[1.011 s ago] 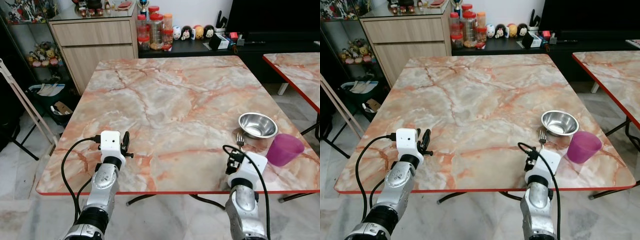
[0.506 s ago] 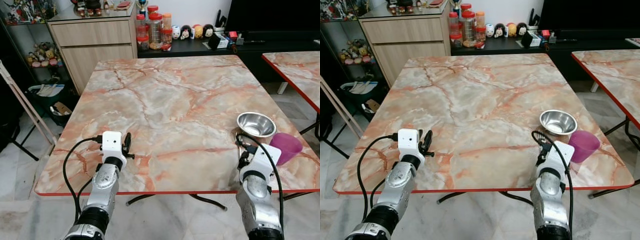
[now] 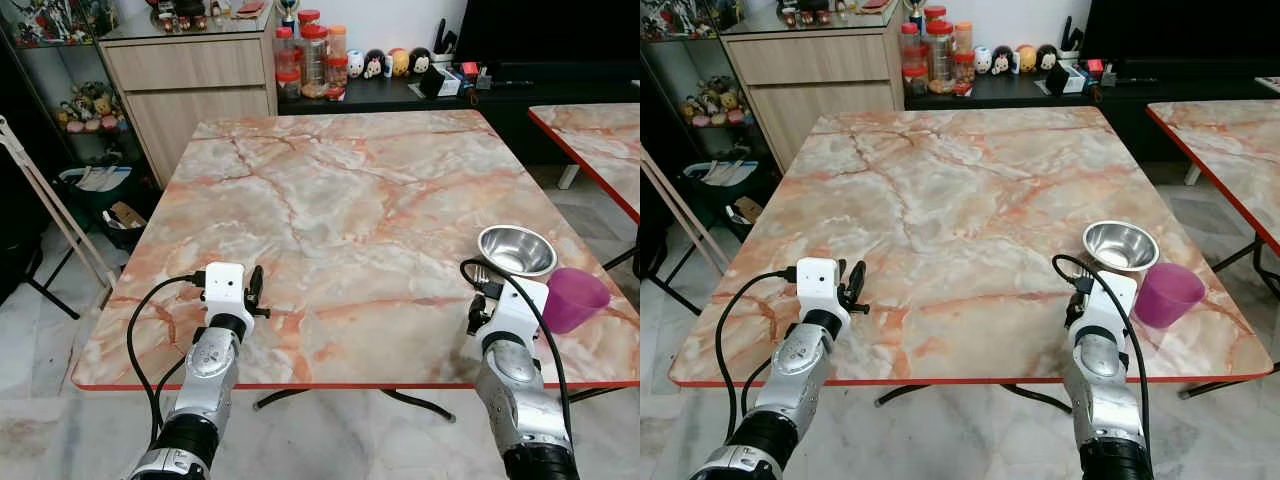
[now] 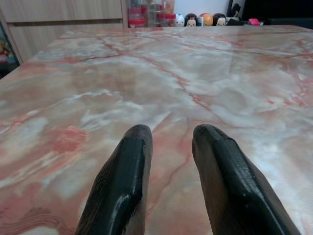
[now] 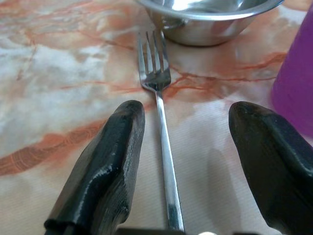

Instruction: Setting the table

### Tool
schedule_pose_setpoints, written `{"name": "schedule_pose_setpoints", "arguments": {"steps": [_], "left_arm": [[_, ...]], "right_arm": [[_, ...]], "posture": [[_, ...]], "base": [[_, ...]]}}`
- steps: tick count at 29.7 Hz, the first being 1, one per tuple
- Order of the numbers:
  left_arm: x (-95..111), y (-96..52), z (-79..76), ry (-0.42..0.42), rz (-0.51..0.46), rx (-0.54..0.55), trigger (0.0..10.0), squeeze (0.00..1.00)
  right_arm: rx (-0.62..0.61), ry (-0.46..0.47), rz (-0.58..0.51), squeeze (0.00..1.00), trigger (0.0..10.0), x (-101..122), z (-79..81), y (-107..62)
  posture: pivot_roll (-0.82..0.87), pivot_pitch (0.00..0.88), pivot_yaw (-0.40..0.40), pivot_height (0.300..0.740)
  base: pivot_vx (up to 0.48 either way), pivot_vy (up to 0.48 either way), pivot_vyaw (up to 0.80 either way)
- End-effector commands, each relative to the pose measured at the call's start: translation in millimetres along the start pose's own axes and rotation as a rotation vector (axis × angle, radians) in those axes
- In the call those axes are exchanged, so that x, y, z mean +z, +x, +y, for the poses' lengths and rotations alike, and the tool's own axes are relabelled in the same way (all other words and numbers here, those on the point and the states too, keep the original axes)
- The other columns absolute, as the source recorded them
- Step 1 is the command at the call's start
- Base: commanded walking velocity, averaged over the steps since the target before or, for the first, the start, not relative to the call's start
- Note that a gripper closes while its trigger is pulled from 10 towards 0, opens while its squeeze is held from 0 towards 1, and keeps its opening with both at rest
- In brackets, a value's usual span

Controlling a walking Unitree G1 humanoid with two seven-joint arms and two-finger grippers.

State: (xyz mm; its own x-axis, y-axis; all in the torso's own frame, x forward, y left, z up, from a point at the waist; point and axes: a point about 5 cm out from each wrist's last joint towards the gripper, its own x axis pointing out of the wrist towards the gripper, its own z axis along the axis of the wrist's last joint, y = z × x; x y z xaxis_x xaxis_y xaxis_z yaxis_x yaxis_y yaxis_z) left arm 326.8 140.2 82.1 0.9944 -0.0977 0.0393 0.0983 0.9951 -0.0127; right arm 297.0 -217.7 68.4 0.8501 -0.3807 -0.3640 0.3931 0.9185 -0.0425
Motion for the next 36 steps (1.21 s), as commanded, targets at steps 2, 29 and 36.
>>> {"name": "schedule_pose_setpoints", "arguments": {"steps": [2,29,36], "left_arm": [[-1.2,-0.8,0.0,-0.008,0.008,-0.002,10.0,0.00],[-2.5,-1.8,0.2,-0.009,0.015,0.000,10.0,0.00],[-2.8,-1.8,0.8,-0.008,0.018,0.002,10.0,0.00]], "right_arm": [[0.027,-0.017,-0.009,0.00,10.0,9.5,2.5,-0.1],[0.096,-0.044,0.034,0.00,10.0,18.1,-12.5,12.0],[0.115,-0.040,0.052,0.00,10.0,13.0,-8.0,13.4]], "posture": [[-0.07,0.000,0.047,0.740],[-0.07,0.000,0.046,0.740],[-0.06,0.000,0.045,0.740]], "base": [[0.000,0.000,0.00],[0.000,0.000,0.00],[0.000,0.000,0.00]]}}
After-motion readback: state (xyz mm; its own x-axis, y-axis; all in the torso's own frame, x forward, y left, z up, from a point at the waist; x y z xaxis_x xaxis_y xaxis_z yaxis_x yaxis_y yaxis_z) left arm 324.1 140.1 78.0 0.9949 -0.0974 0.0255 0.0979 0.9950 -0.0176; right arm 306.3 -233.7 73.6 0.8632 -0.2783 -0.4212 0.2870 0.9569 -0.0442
